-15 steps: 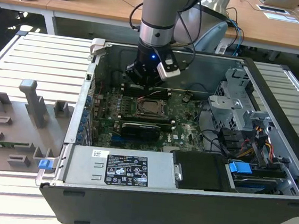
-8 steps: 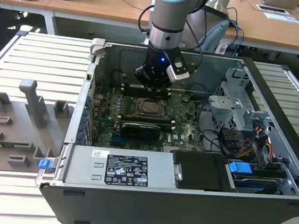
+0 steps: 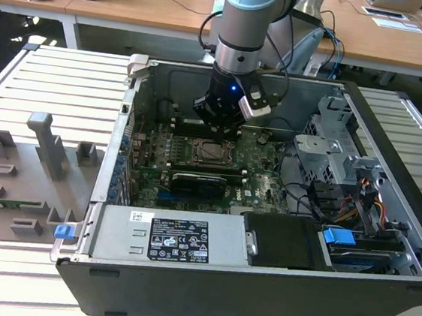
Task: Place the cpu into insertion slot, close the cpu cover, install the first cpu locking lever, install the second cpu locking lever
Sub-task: 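Install the first cpu locking lever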
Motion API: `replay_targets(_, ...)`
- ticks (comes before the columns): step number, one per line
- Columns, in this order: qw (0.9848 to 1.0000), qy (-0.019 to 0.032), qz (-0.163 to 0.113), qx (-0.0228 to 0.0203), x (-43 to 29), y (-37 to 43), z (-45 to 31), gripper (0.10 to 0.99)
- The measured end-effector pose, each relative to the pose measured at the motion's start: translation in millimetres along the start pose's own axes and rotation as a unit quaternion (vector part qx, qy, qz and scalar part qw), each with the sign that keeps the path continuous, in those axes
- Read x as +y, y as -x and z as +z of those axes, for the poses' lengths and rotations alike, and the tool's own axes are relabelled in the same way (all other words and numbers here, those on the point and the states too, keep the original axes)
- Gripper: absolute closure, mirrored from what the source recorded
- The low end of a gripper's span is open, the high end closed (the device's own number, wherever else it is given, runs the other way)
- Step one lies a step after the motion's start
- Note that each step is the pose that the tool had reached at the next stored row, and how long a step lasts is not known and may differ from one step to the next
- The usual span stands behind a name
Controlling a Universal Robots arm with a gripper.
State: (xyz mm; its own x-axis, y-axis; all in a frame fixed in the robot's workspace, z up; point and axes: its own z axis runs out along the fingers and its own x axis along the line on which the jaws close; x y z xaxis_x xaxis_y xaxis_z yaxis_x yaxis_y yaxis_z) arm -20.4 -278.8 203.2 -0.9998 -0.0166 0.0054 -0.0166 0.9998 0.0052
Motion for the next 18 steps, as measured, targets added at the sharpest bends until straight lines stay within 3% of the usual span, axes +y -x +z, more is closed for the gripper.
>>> replay_targets(5, 1.0, 0.0008, 0.0, -0.0002, 0.4, 4.0, 1.6, 0.98)
replay_targets(8, 1.0, 0.0007, 0.0, 0.0, 0.5, 4.0, -8.5, 0.98)
replay_targets(10, 1.0, 0.0008, 0.0, 0.0, -1.8, 3.9, -9.5, 0.98)
replay_targets(13, 1.0, 0.0007, 0.0, 0.0001, -22.4, 3.5, -9.5, 0.98)
replay_targets(18, 1.0, 0.0007, 0.0, 0.0, -43.6, 3.1, -9.4, 0.98)
